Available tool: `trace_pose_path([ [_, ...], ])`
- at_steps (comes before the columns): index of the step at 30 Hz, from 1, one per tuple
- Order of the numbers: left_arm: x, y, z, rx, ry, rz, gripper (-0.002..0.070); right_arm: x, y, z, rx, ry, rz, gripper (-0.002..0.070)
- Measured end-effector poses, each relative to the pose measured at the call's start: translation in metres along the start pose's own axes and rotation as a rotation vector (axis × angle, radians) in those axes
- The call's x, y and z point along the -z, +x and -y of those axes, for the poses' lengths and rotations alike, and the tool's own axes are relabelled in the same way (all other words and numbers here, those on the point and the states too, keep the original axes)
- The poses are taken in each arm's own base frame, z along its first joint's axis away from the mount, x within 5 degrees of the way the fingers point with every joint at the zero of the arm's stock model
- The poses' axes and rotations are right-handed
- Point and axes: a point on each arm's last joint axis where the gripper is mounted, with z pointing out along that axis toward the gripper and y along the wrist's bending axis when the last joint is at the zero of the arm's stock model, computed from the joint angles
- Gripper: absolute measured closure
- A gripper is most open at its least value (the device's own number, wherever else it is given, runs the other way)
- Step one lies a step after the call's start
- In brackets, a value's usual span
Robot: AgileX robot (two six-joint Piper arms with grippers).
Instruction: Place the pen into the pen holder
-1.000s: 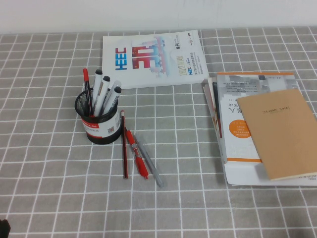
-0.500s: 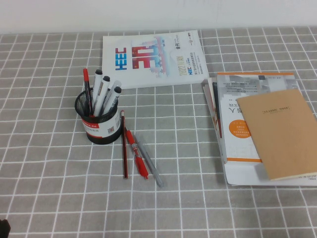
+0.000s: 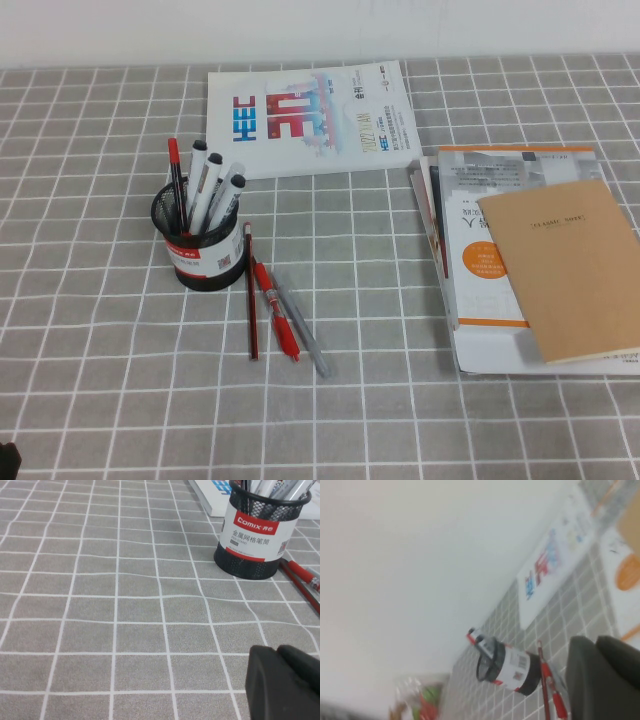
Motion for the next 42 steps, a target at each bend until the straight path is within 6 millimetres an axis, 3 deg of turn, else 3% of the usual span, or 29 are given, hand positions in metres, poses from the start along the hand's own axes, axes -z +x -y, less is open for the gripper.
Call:
trace_pose_path([
  [6,0.000,0.000,0.000,0.000,0.000,0.000,0.0680,0.004,-0.010,-0.051,0.363,-0.032,-0.084,0.0689],
  [11,0.000,0.000,0.000,0.000,0.000,0.000,0.0680,-0.015,-0.022,-0.081,0.588,0.135,-0.361,0.0688],
  [17,0.000,0.000,0.000,0.000,0.000,0.000,0.0680,-0.059,-0.036,-0.081,0.535,0.339,-0.727,0.0689],
  [23,0.000,0.000,0.000,0.000,0.000,0.000,0.0680,-0.098,-0.048,-0.077,0.534,0.514,-0.978,0.0689],
  [30,0.000,0.000,0.000,0.000,0.000,0.000,0.0680,-0.145,-0.031,-0.090,0.696,0.692,-1.142,0.0689],
  [36,0.000,0.000,0.000,0.000,0.000,0.000,0.0680,-0.203,0.005,-0.098,0.902,0.783,-1.264,0.0689],
  [42,0.000,0.000,0.000,0.000,0.000,0.000,0.0680,-0.263,0.040,-0.101,0.958,0.753,-1.314,0.0688],
])
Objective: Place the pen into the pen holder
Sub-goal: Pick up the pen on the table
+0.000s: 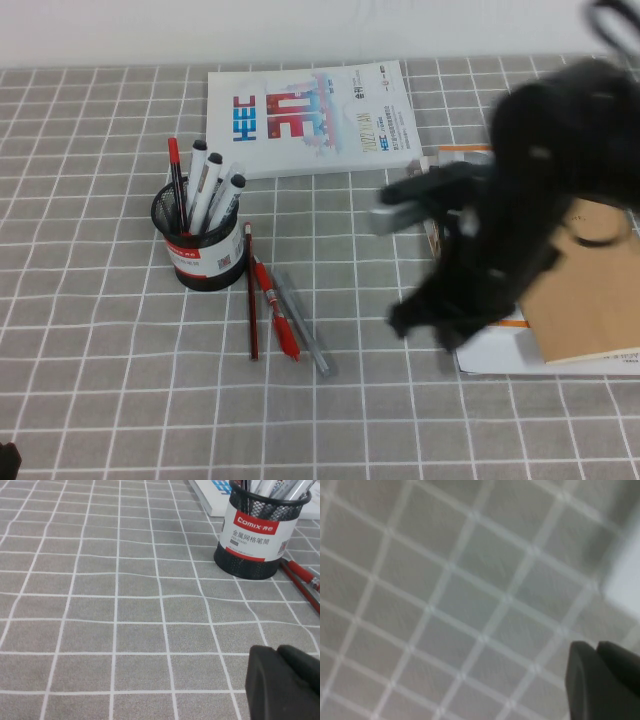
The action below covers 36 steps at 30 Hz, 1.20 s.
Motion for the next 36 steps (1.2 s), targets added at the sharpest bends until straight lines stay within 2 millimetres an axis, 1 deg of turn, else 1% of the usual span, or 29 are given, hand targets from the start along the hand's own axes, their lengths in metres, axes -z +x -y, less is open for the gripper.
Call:
trace_pose_path([
  [1,0.000,0.000,0.000,0.000,0.000,0.000,0.0680,-0.004,-0.011,-0.005,0.018,-0.002,0.002,0.0688],
  [5,0.000,0.000,0.000,0.000,0.000,0.000,0.0680,-0.022,-0.036,-0.021,0.111,-0.005,-0.003,0.0688],
  [6,0.000,0.000,0.000,0.000,0.000,0.000,0.0680,-0.024,-0.042,-0.024,0.124,-0.007,0.001,0.0688],
  [8,0.000,0.000,0.000,0.000,0.000,0.000,0.0680,-0.035,-0.052,-0.032,0.149,-0.008,-0.007,0.0686],
  [9,0.000,0.000,0.000,0.000,0.000,0.000,0.0680,-0.037,-0.056,-0.034,0.151,-0.011,-0.004,0.0682],
  [12,0.000,0.000,0.000,0.000,0.000,0.000,0.0680,-0.049,-0.067,-0.042,0.165,-0.018,-0.010,0.0647],
  [14,0.000,0.000,0.000,0.000,0.000,0.000,0.0680,-0.054,-0.074,-0.047,0.171,-0.021,-0.006,0.0606],
  [18,0.000,0.000,0.000,0.000,0.000,0.000,0.0680,-0.060,-0.087,-0.056,0.156,-0.030,0.025,0.0534],
  [23,0.000,0.000,0.000,0.000,0.000,0.000,0.0680,-0.068,-0.100,-0.066,0.141,-0.044,0.061,0.0484],
  [28,0.000,0.000,0.000,0.000,0.000,0.000,0.0680,-0.081,-0.110,-0.071,0.126,-0.046,0.062,0.0474],
  [36,0.000,0.000,0.000,0.000,0.000,0.000,0.0680,-0.105,-0.115,-0.070,0.128,-0.015,0.015,0.0471],
])
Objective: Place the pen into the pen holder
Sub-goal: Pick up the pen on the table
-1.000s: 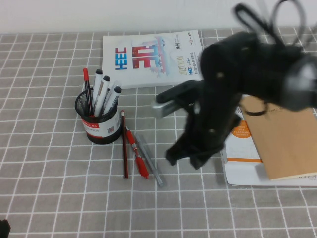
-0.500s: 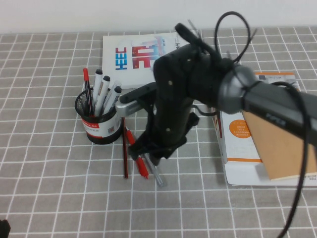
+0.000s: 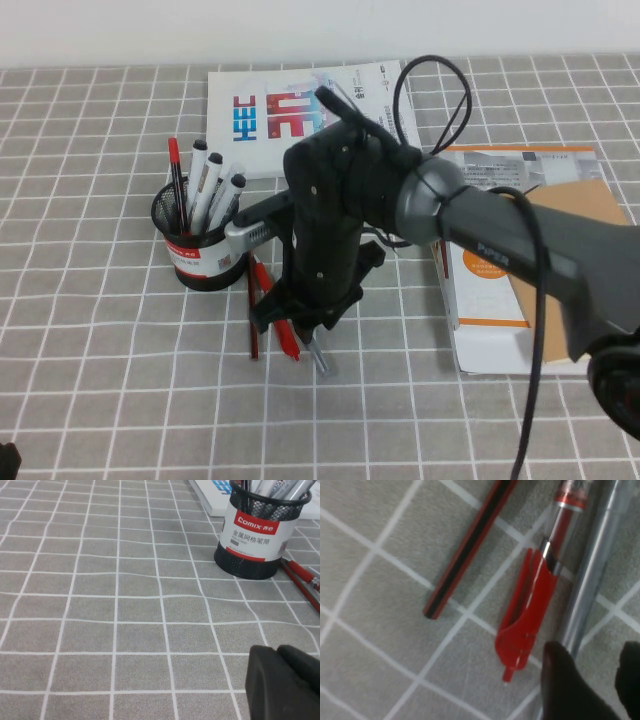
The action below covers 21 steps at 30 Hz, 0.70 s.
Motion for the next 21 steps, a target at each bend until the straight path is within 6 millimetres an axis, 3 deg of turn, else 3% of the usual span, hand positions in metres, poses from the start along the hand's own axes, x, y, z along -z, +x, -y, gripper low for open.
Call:
trace_pose_path([
  [11,0.000,0.000,0.000,0.000,0.000,0.000,0.0680,-0.015,-0.001,-0.001,0.017,0.031,-0.020,0.0482],
  [17,0.000,0.000,0.000,0.000,0.000,0.000,0.0680,-0.016,-0.001,0.001,0.025,0.054,-0.025,0.0631],
  [21,0.000,0.000,0.000,0.000,0.000,0.000,0.0680,-0.014,0.001,0.001,0.022,0.049,-0.032,0.0633],
])
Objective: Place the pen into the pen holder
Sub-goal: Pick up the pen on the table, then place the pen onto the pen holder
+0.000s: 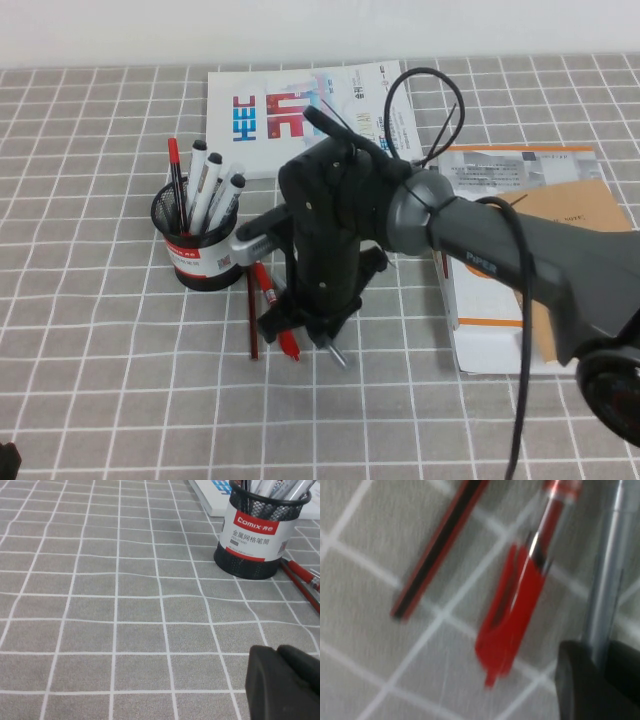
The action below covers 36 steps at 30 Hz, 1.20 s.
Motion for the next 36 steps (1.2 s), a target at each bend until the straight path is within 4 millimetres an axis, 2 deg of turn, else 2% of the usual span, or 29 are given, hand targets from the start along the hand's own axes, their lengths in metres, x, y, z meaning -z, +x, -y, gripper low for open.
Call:
trace_pose_path([
  [4,0.000,0.000,0.000,0.000,0.000,0.000,0.0680,0.003,0.019,0.001,-0.007,-0.010,-0.031,0.0633],
  [9,0.000,0.000,0.000,0.000,0.000,0.000,0.0680,0.026,0.066,0.005,-0.098,-0.068,0.107,0.0634],
  [14,0.000,0.000,0.000,0.000,0.000,0.000,0.0680,0.059,0.105,0.011,-0.162,-0.165,0.495,0.0635],
  [18,0.000,0.000,0.000,0.000,0.000,0.000,0.0680,0.093,0.120,0.010,-0.032,-0.183,0.893,0.0635],
  [21,0.000,0.000,0.000,0.000,0.000,0.000,0.0680,0.111,0.117,0.003,0.120,-0.200,1.149,0.0635],
  [25,0.000,0.000,0.000,0.000,0.000,0.000,0.0680,0.112,0.099,-0.006,0.167,-0.277,1.364,0.0635],
  [31,0.000,0.000,0.000,0.000,0.000,0.000,0.0680,0.081,0.048,-0.016,0.110,-0.346,1.563,0.0635],
  [36,0.000,0.000,0.000,0.000,0.000,0.000,0.0680,0.049,0.004,-0.022,0.077,-0.355,1.617,0.0635],
])
